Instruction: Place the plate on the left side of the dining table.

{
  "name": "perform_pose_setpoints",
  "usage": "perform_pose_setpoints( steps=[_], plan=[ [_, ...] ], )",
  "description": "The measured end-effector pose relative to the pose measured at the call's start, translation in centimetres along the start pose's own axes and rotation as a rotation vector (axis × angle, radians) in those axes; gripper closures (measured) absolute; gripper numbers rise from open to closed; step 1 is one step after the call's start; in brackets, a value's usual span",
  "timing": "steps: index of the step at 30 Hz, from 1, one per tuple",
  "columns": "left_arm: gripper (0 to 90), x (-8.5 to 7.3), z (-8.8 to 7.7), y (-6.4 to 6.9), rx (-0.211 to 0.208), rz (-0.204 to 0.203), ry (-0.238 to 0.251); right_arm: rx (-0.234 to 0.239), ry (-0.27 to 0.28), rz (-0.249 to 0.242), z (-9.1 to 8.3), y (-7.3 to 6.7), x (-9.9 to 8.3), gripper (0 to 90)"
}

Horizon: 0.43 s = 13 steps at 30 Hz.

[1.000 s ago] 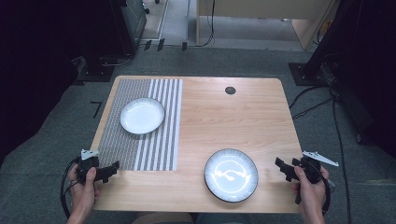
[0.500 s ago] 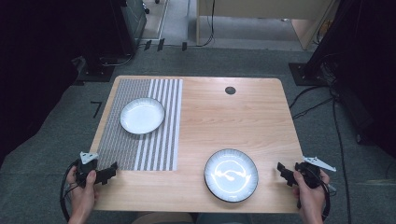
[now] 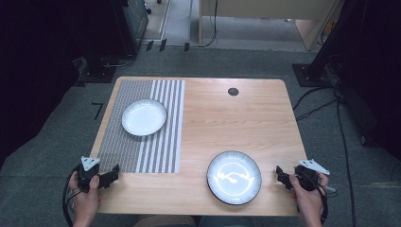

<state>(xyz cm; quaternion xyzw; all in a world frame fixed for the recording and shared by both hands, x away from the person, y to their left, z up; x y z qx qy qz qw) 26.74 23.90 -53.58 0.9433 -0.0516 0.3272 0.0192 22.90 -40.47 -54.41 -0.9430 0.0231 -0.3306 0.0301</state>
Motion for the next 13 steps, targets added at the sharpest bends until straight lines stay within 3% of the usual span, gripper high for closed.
perform_pose_setpoints(
  steps=[3,13],
  plan=[
    [17.5,-0.09,0.00,0.01,0.000,-0.001,0.008,-0.028,0.001,-0.033,0.14,-0.30,-0.17,10.3],
    [17.5,-0.19,0.02,0.00,0.001,0.001,0.019,-0.030,0.000,-0.033,0.10,-0.33,-0.22,10.4]
  ],
)
Point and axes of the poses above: each handheld gripper's, and its own axes: z roughly forward along the jaws, x roughly out of its top, y roughly to its right, the point moved 3 cm from there along z, roughly forward along the jaws, and after that the axes turned 8 degrees about -y, right-handed, at the moved point
